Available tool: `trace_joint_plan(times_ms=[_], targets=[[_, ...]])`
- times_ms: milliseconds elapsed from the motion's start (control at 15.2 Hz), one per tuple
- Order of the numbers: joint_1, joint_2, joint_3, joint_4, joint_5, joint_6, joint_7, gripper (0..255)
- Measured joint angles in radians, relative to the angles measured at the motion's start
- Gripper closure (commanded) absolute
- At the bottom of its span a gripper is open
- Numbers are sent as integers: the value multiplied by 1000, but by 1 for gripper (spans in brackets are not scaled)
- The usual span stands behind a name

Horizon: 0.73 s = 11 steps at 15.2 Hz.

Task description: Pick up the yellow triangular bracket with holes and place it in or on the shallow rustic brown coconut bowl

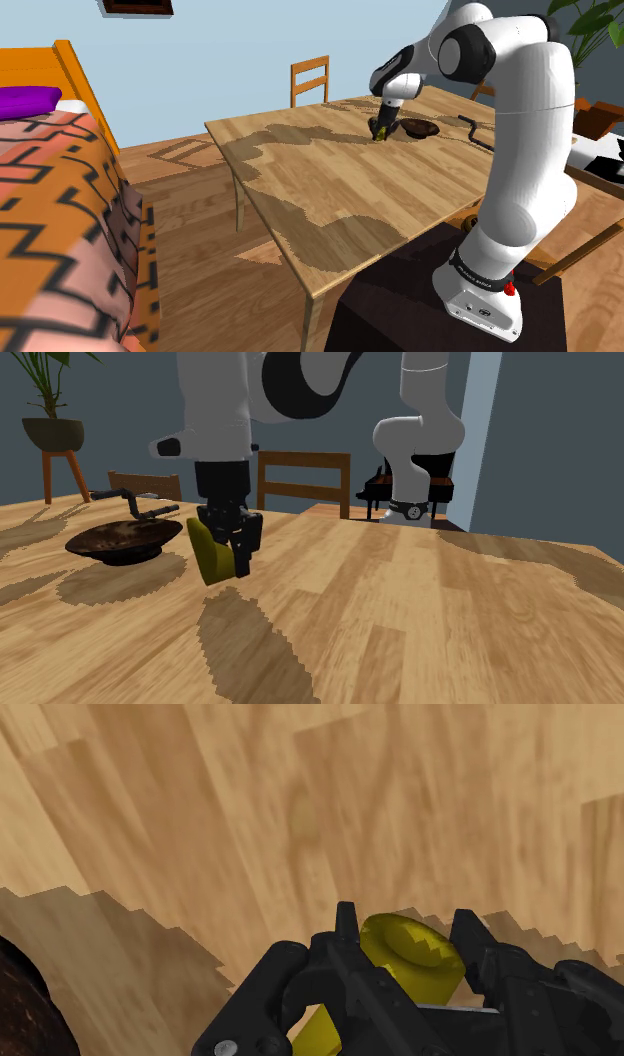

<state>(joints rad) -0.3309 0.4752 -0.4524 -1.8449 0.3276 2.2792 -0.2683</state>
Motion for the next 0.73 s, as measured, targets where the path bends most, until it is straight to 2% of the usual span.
trace_joint_plan(times_ms=[726], targets=[[21,-79,-29,44,-54,-114,41,255]])
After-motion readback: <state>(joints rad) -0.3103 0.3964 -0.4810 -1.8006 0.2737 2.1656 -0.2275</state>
